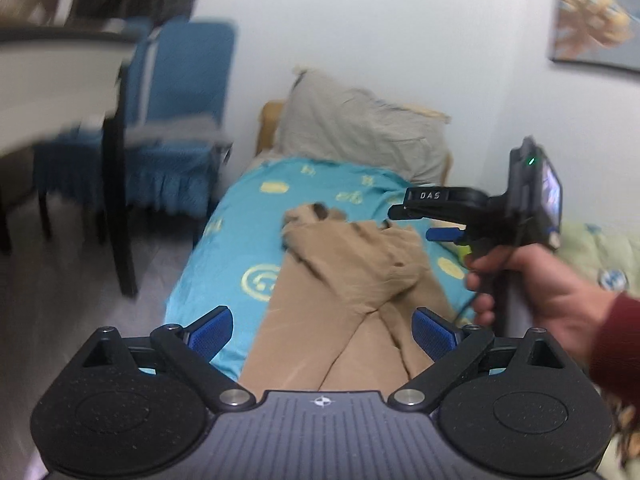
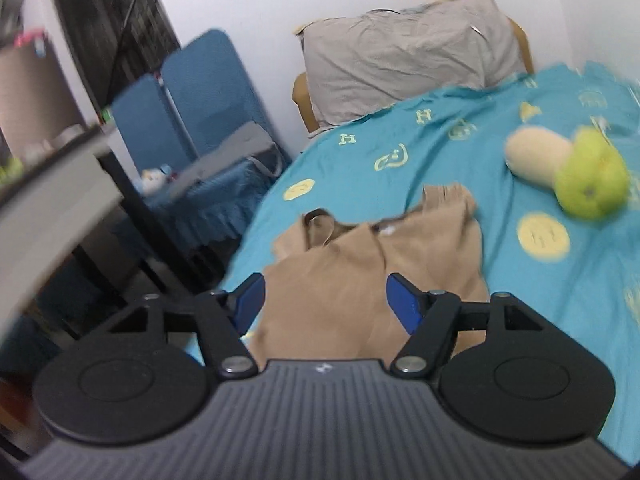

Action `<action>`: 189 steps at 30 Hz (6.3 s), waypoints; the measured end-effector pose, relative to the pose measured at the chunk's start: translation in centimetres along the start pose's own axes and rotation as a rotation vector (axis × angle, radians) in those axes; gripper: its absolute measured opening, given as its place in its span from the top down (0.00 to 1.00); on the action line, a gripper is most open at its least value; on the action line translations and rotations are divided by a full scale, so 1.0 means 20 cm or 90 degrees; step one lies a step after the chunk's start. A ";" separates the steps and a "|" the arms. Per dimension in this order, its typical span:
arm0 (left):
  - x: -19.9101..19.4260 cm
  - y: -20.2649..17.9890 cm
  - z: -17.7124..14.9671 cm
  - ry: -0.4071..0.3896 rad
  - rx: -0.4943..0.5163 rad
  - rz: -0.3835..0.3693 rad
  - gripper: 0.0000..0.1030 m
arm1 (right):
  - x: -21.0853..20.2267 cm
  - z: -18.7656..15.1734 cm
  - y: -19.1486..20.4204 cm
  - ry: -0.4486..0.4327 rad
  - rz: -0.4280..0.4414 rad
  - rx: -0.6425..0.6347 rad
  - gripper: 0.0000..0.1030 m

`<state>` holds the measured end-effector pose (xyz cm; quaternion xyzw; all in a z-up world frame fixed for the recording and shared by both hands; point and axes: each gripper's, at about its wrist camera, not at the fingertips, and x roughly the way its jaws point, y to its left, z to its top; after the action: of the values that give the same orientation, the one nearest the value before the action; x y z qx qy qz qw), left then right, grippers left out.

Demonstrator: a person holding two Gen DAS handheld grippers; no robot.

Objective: Fold clothes

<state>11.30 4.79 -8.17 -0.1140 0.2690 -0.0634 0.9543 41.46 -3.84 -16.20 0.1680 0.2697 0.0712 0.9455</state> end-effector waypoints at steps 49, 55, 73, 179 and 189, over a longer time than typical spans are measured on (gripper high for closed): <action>-0.04 -0.01 -0.10 0.097 0.031 0.062 0.06 | -1.49 -0.66 0.02 -0.023 -0.025 0.078 0.12; -0.05 0.03 -0.16 0.186 0.066 0.096 0.12 | -1.48 -0.70 -0.09 -0.007 -0.085 0.138 0.12; 0.00 0.07 -0.32 0.521 0.253 0.125 0.48 | -1.34 -0.75 -0.23 0.079 -0.037 0.240 0.12; -0.03 0.09 -0.48 0.472 -0.110 -0.064 0.41 | -1.13 -0.96 -0.31 0.318 -0.063 0.300 0.11; -0.14 0.05 -0.49 0.446 -0.082 -0.064 0.97 | -1.13 -1.00 -0.04 0.416 -0.063 0.091 0.47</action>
<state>3.77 4.46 -15.17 -0.1580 0.5774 -0.1287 0.7906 11.76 -4.10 -21.51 0.1892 0.5706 0.0562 0.7971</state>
